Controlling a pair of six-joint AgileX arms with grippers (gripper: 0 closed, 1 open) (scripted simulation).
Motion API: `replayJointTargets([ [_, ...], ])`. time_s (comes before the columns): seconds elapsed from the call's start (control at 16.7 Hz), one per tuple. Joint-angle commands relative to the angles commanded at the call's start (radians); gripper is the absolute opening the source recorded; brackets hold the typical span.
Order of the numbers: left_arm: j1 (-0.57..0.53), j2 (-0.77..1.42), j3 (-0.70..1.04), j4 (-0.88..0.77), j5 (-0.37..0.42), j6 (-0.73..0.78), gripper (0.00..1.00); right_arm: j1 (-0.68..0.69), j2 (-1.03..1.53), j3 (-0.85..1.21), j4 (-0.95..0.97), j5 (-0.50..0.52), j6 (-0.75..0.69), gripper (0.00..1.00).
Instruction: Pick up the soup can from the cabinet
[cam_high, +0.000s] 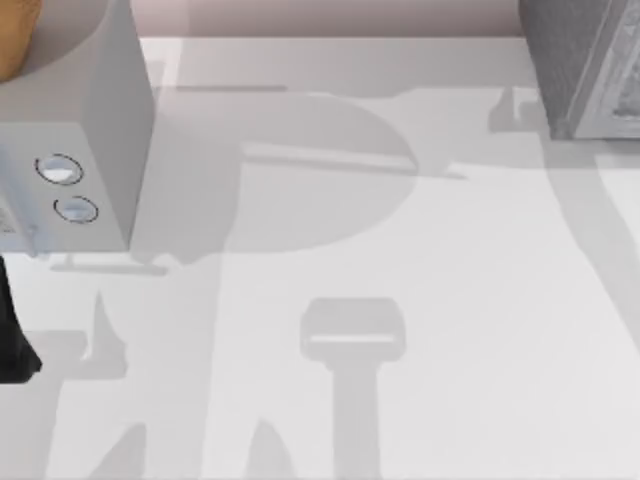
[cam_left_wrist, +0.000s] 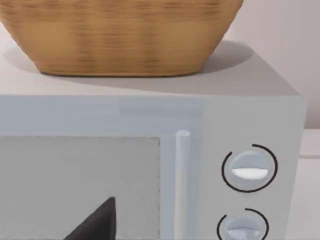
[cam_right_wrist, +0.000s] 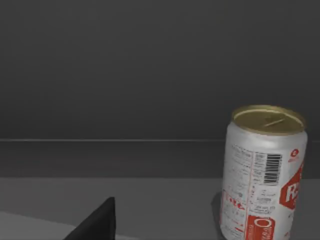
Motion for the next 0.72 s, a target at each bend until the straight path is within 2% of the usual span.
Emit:
replayJointTargets([
  [0.42, 0.0, 0.0, 0.0, 0.0, 0.0, 0.0, 1.0, -0.063, 0.009, -0.121, 0.137, -0.054, 0.0, 1.0],
  [0.72, 0.0, 0.0, 0.0, 0.0, 0.0, 0.0, 1.0, -0.061, 0.009, -0.122, 0.14, -0.055, 0.0, 1.0],
])
